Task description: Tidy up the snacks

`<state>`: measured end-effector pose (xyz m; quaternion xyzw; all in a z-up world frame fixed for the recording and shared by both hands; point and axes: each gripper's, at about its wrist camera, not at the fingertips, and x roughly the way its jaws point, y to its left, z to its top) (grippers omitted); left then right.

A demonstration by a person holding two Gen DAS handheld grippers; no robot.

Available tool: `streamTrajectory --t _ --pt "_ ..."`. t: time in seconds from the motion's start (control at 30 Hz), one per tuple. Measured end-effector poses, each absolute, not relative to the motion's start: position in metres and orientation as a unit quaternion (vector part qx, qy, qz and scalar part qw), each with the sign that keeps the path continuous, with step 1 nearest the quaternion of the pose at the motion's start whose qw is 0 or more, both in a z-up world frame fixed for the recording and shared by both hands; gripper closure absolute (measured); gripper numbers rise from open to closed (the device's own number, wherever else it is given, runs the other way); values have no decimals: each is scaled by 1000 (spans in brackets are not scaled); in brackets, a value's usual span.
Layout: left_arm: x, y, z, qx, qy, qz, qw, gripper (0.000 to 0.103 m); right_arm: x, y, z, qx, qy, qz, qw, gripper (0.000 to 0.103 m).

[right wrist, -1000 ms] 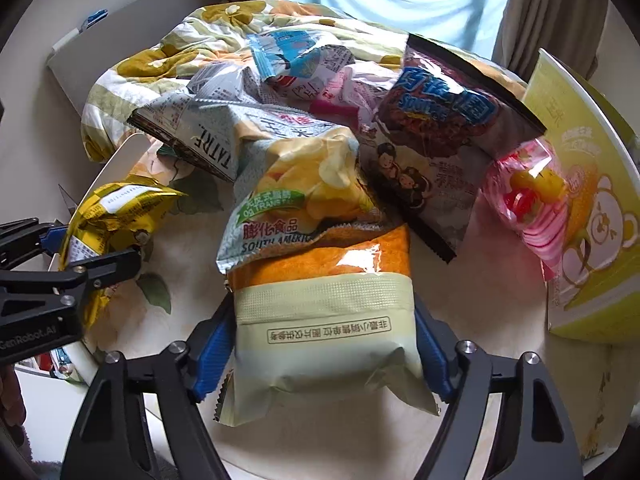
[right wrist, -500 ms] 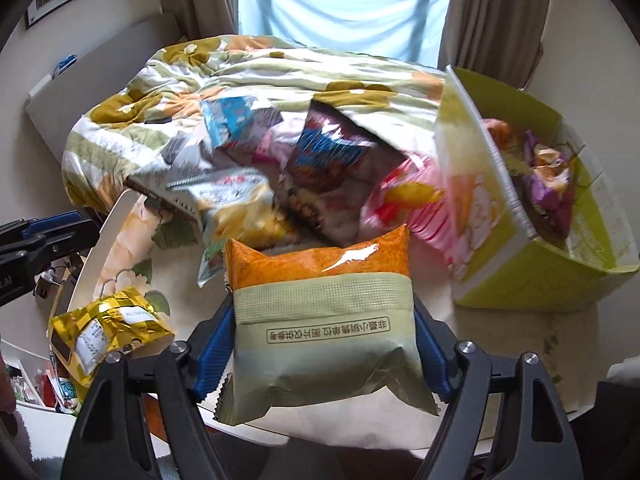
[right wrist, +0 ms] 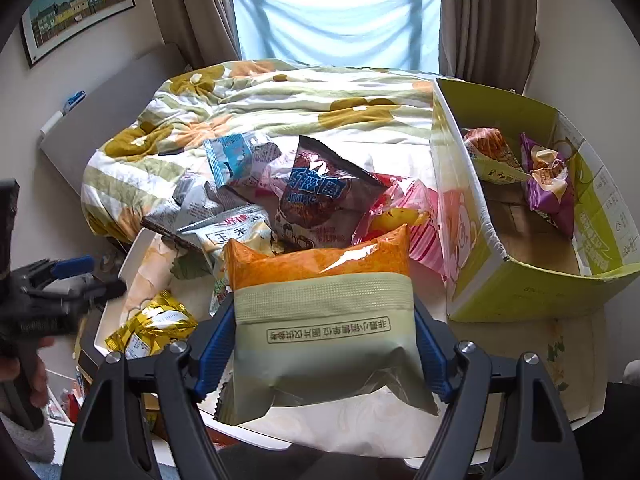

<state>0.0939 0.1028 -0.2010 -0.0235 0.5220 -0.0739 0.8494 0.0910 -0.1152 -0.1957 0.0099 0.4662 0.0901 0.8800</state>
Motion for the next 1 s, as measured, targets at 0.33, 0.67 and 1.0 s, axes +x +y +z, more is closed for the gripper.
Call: streamTrajectory --t 0.33,0.67,1.0 --pt "98 93 -265 24 599 -95 795 14 91 -123 -213 27 483 86 871 28" --pt "98 95 -297 18 631 -109 768 49 82 -121 -228 32 502 73 861 28" --pt "95 104 -277 5 610 -118 784 52 80 -120 -222 35 494 54 867 28"
